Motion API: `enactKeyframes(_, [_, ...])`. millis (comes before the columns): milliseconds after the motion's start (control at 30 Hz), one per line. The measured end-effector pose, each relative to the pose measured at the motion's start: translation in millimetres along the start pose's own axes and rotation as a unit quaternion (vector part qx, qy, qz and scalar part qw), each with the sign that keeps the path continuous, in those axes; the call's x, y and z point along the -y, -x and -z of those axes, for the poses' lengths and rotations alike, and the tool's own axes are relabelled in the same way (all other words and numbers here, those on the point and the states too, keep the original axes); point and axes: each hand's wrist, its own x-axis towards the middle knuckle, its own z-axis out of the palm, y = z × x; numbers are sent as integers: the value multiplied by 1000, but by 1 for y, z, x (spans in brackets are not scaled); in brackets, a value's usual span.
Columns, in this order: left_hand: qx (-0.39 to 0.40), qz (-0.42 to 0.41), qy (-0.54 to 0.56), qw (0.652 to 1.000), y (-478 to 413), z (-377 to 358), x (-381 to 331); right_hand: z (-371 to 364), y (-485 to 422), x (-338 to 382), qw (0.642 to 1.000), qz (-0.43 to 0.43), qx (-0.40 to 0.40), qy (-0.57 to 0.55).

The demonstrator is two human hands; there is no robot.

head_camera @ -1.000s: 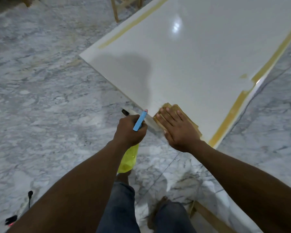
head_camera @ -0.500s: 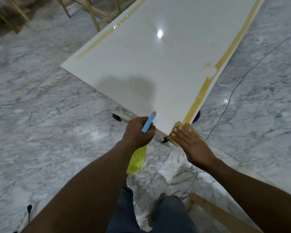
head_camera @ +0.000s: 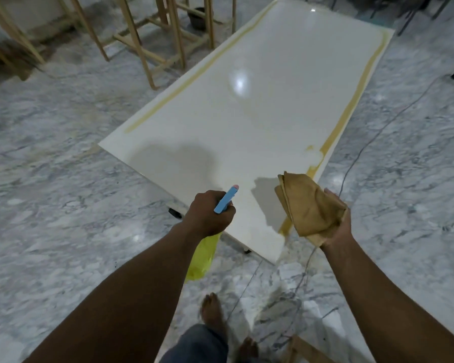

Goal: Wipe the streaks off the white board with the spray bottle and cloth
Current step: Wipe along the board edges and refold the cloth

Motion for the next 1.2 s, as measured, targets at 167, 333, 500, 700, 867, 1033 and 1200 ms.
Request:
enactKeyframes(167, [-10,-4,-18,1000,-42,44,2,-49,-22,-33,990,-124,11,-69])
enactKeyframes(333, [-21,16,-38,999,-63,67,15,-93,-51,-35,985,-167,43,-11])
enactKeyframes(500, [-36,80,-9,996,-73,77,25,-135,-87,-21,969,-224,67,76])
enactKeyframes(700, [-66,194,54,977,-72,72,22,-165,-141,-14,937,-289,103,168])
enactKeyframes(867, [-161,281,106,940,-61,30,-4,-167,-185,7,875,-354,177,280])
enactKeyframes(1033, [-219,336,157,903,-44,-12,-47,-165,-194,29,839,-376,204,336])
enactKeyframes(1200, [-267,363,172,876,-24,-28,-63,-174,-173,23,799,-399,244,378])
